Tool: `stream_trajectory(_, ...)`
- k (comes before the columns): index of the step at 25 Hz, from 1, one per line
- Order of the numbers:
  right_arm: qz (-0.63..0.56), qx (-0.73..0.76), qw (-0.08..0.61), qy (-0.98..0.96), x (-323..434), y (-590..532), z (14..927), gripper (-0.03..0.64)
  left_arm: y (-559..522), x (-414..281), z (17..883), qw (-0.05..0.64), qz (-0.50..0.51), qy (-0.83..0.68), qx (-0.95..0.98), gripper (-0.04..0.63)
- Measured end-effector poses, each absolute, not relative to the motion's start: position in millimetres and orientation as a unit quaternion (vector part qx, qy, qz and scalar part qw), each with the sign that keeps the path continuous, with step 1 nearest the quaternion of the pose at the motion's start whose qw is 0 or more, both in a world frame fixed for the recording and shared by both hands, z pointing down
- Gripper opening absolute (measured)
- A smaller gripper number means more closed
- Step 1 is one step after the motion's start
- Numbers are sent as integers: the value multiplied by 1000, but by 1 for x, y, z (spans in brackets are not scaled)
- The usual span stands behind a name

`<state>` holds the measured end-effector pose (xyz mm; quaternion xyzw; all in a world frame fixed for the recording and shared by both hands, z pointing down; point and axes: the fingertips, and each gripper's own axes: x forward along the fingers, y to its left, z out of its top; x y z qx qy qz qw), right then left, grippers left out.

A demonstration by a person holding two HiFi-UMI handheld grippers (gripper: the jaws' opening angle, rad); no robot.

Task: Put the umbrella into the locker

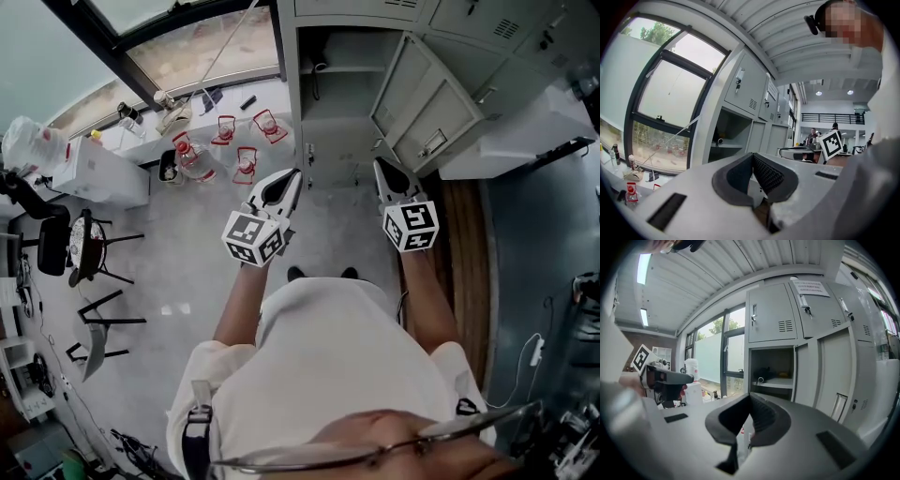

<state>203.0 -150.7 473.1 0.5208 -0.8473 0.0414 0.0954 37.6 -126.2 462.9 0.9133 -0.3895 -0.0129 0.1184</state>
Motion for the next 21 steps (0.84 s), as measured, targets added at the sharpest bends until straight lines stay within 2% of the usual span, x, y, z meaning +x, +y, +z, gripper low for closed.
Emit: stream_trajectory(21,36,509,74,-857,212,-159,458,6,-132,43,464,116,-15,-414,903,5)
